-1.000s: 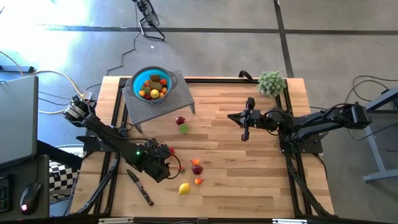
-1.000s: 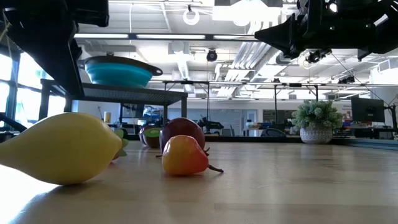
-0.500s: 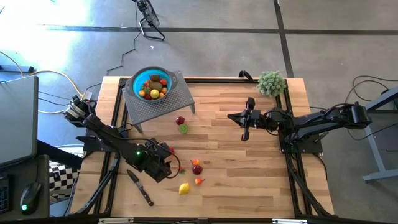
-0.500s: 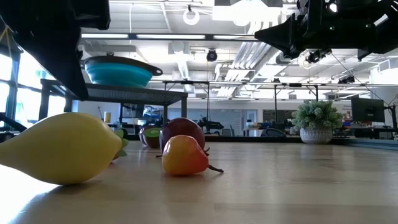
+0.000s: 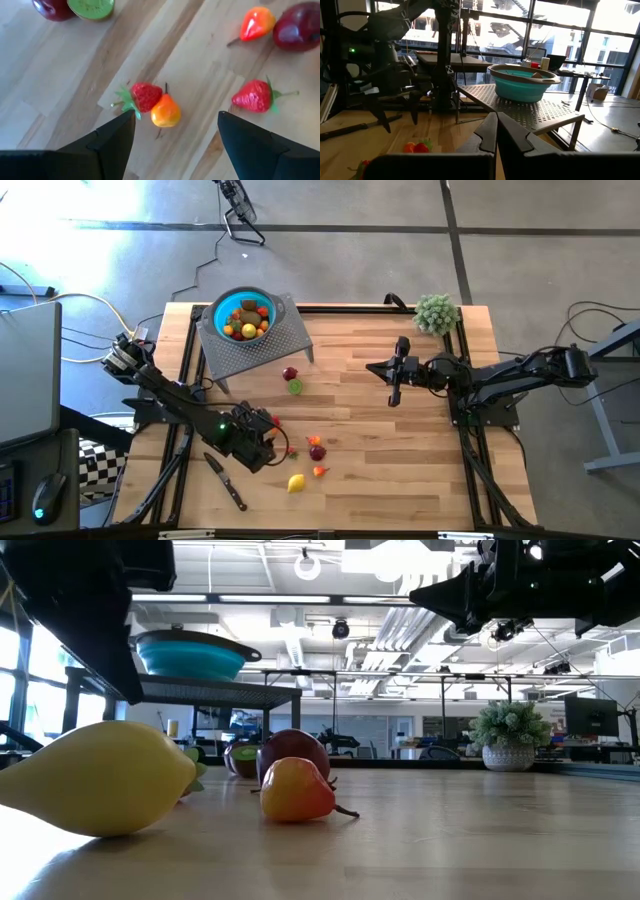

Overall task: Pick & Place Fruit
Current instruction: Put the orange pear into the blue strainer bowl on the shelf

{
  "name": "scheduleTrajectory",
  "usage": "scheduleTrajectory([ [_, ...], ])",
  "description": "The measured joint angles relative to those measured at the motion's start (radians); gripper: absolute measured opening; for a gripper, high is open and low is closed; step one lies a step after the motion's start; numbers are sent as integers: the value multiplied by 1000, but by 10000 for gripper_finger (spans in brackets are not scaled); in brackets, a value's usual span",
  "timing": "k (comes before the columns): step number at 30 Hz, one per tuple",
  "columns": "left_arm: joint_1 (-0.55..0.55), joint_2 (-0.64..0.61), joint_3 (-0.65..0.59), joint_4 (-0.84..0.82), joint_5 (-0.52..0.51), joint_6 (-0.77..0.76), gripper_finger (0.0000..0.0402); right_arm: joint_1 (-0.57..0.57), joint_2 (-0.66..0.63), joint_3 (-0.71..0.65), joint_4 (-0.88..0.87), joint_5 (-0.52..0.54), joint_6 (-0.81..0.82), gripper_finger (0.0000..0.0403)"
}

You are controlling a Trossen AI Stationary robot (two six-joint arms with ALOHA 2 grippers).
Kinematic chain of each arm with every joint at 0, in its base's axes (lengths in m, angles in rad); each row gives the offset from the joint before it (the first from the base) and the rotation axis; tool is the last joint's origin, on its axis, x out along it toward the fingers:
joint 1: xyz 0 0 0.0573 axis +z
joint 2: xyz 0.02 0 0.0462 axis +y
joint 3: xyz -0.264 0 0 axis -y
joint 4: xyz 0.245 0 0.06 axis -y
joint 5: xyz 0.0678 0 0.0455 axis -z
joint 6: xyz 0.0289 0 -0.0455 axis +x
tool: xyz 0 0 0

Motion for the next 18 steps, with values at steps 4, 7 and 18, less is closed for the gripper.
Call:
scheduleTrajectory([
  [4,0,25,0,4,-18,-19,278,0,0,0,0,0,0,2],
  [7,0,49,0,9,-18,-19,278,0,0,0,-1,0,0,2],
  [18,0,76,0,10,-17,-19,278,0,0,0,-1,0,0,2],
])
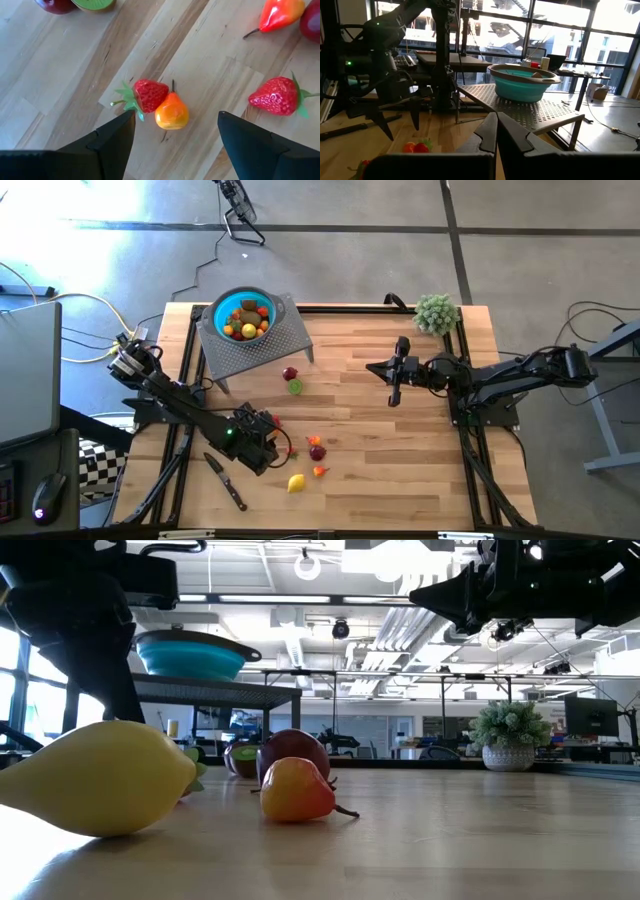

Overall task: Pick & Place Fruit
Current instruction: Put the orange pear into the blue strainer bowl on the shelf

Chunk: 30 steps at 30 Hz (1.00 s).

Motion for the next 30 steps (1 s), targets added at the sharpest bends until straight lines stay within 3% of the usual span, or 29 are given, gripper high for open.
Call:
scheduleTrajectory([
  [30,0,0,0,25,0,-12,278,0,0,0,0,0,0,2],
])
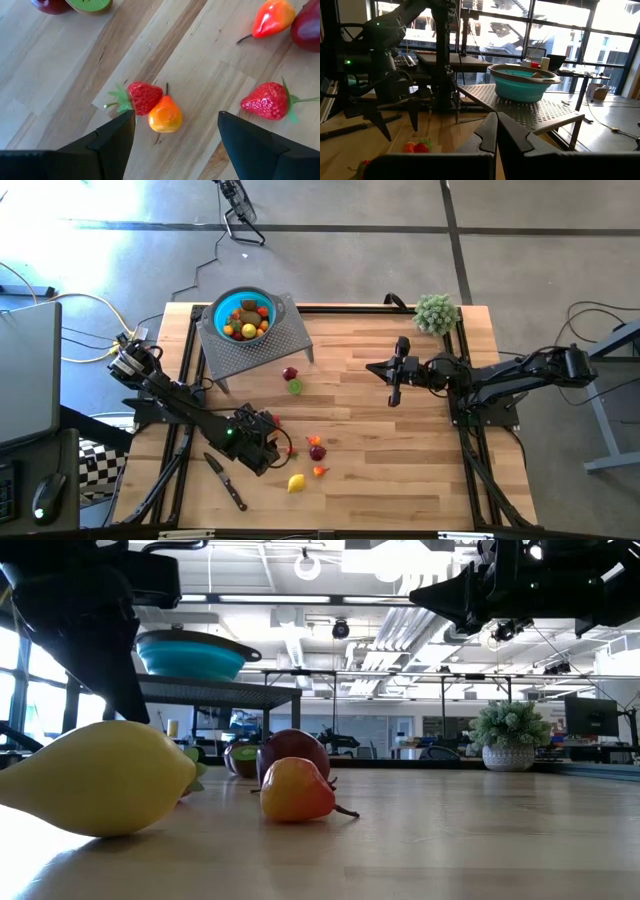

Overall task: Pick & Place Fruit
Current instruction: Put the orange pear into the blue strainer bowl on the shelf

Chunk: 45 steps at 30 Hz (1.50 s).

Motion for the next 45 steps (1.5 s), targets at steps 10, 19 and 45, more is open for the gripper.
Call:
scheduleTrajectory([
  [10,0,0,0,-14,-15,-53,278,0,0,0,0,0,0,2],
  [19,0,0,0,-17,-40,-245,278,0,0,0,0,0,0,2],
  [45,98,120,2,-26,115,-320,278,0,0,0,-2,0,0,2],
])
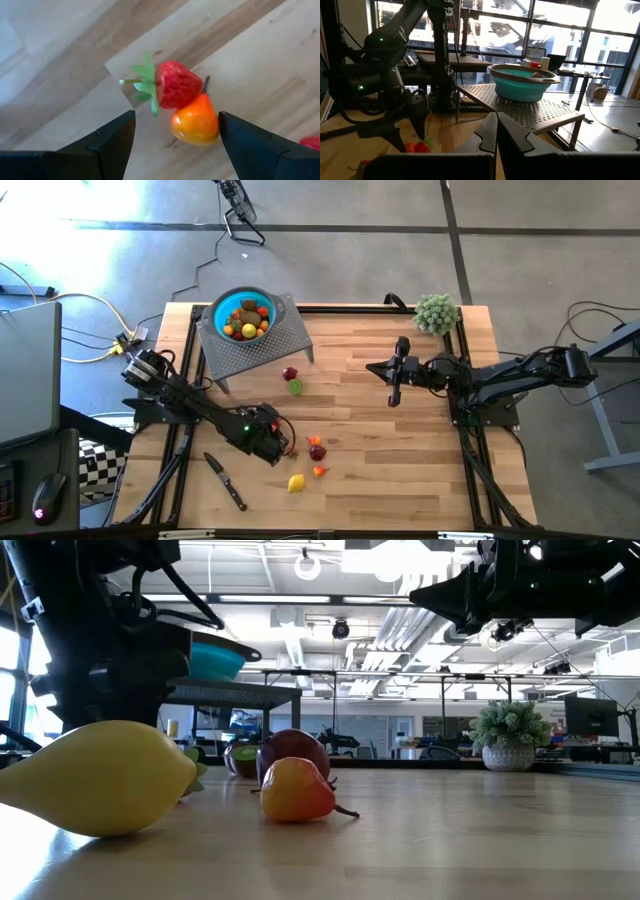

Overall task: Pick & Place Fruit
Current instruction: Put the orange pear into the blue strainer bowl on the shelf

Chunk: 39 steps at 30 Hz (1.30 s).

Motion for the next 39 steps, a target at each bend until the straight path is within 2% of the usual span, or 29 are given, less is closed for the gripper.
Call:
scheduleTrajectory([
  [39,0,53,0,58,3,-12,278,0,0,0,-6,0,0,2],
])
